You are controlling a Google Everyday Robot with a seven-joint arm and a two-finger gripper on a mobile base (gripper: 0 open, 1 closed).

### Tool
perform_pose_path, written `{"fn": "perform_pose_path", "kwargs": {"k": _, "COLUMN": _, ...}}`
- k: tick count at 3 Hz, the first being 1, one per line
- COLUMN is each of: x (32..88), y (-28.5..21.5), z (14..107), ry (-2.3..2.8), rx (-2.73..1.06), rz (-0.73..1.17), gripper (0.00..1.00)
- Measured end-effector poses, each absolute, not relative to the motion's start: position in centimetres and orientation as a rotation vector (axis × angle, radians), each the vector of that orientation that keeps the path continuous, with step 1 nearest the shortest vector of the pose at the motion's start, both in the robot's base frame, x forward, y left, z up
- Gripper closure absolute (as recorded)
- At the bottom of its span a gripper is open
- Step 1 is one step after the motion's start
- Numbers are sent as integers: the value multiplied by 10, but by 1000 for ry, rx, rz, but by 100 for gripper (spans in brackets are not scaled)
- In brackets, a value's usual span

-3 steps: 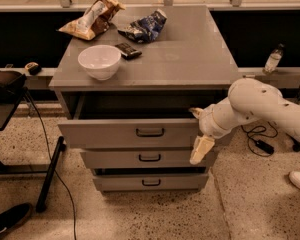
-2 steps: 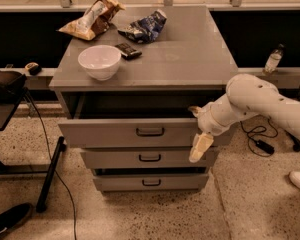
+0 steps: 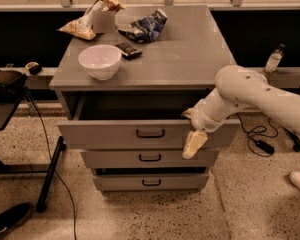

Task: Open top drawer

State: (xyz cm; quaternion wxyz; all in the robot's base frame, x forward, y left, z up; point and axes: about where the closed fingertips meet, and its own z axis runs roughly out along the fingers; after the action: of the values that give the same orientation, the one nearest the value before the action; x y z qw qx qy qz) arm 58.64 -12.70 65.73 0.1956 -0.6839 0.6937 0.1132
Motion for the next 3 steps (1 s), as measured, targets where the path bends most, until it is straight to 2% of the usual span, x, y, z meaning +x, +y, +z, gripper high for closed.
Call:
{"fn": "perform_pose_path", "kwargs": {"k": 1, "x": 580, "y": -118, "z": 658, "ry": 1955, "rx": -1965, "rz": 341, "gripper": 16}}
{"fn": "perform_pose_path", "kwargs": {"k": 3, "x": 562, "y": -109, "z": 658, "ry": 1985, "rx": -2074, "rz": 409, "gripper": 27}}
